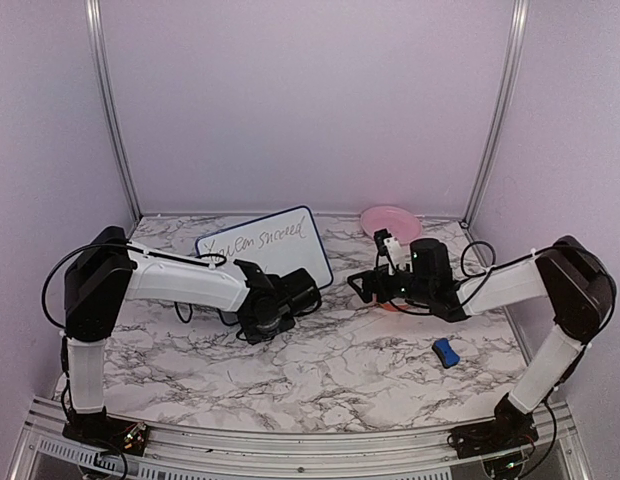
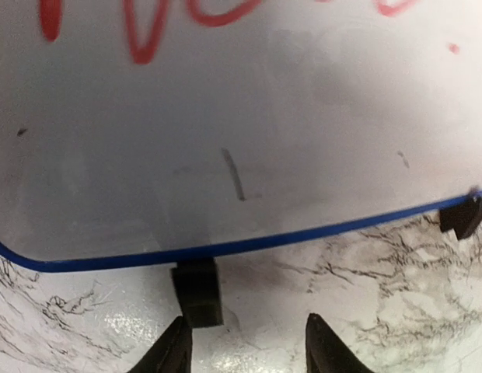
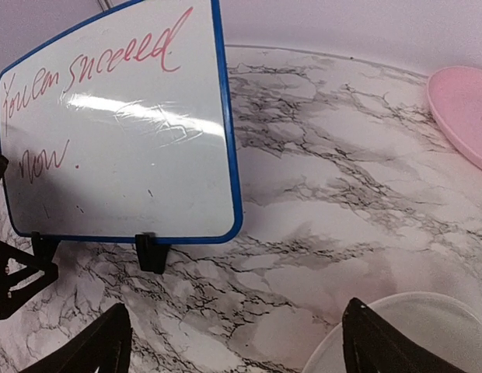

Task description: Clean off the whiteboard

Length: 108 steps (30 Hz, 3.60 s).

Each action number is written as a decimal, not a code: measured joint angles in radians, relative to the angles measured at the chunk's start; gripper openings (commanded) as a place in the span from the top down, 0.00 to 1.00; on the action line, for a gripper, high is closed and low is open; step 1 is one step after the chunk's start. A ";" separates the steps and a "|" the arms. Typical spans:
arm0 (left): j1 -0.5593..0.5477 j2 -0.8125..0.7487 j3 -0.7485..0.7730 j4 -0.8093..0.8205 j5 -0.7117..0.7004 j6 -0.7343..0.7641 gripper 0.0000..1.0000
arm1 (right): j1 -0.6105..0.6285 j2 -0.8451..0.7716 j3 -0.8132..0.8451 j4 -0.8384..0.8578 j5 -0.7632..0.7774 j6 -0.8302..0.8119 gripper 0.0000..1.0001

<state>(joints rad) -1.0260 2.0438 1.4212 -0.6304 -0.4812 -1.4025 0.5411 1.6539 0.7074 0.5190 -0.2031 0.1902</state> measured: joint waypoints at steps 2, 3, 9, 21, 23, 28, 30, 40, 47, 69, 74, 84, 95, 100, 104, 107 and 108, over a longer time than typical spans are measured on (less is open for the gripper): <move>-0.008 -0.005 0.003 0.001 -0.008 0.010 0.37 | 0.007 0.005 0.008 -0.005 0.006 -0.005 0.11; -0.011 -0.010 0.003 -0.001 -0.012 0.020 0.36 | 0.012 0.008 0.014 -0.006 0.010 -0.008 0.12; -0.025 -0.100 0.006 0.001 -0.064 0.127 0.15 | 0.079 0.035 0.086 -0.053 0.064 -0.042 0.13; 0.125 -0.547 -0.167 0.174 -0.121 0.359 0.01 | 0.201 0.187 0.240 -0.181 0.116 -0.071 0.31; 0.169 -0.575 -0.174 0.188 -0.119 0.403 0.01 | 0.203 0.230 0.273 -0.208 0.118 -0.066 0.37; 0.249 -0.666 -0.232 0.234 -0.100 0.495 0.01 | 0.208 0.285 0.319 -0.252 0.124 -0.058 0.43; 0.272 -0.713 -0.264 0.252 -0.100 0.516 0.01 | 0.217 0.299 0.336 -0.262 0.126 -0.056 0.44; 0.425 -0.874 -0.373 0.357 -0.096 0.596 0.01 | 0.263 0.378 0.432 -0.305 0.161 -0.042 0.60; 0.442 -0.888 -0.384 0.387 -0.089 0.660 0.01 | 0.264 0.421 0.478 -0.340 0.204 -0.038 0.80; 0.553 -0.871 -0.392 0.439 0.276 0.878 0.01 | 0.279 0.222 0.164 -0.240 0.080 -0.231 1.00; 0.554 -0.843 -0.393 0.446 0.325 0.892 0.01 | 0.343 0.218 0.152 -0.224 0.076 -0.303 1.00; 0.554 -0.831 -0.398 0.448 0.388 0.903 0.01 | 0.391 0.209 0.152 -0.262 0.047 -0.347 0.43; 0.554 -0.806 -0.408 0.460 0.441 0.944 0.01 | 0.296 -0.151 0.101 -0.607 0.087 -0.156 0.32; 0.556 -0.784 -0.411 0.463 0.489 0.962 0.01 | 0.167 -0.310 0.047 -0.874 0.203 0.008 0.28; 0.557 -0.756 -0.411 0.469 0.525 0.966 0.01 | 0.116 -0.360 0.048 -1.028 0.275 0.129 0.22; 0.557 -0.746 -0.411 0.470 0.544 0.966 0.01 | 0.083 -0.361 0.048 -1.110 0.346 0.229 0.11; 0.557 -0.746 -0.411 0.470 0.547 0.967 0.01 | 0.076 -0.360 0.048 -1.132 0.366 0.256 0.10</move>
<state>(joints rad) -0.4690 1.2976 1.0100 -0.1600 0.0662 -0.4358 0.6167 1.2942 0.7551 -0.6132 0.1631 0.4465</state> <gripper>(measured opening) 0.987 0.848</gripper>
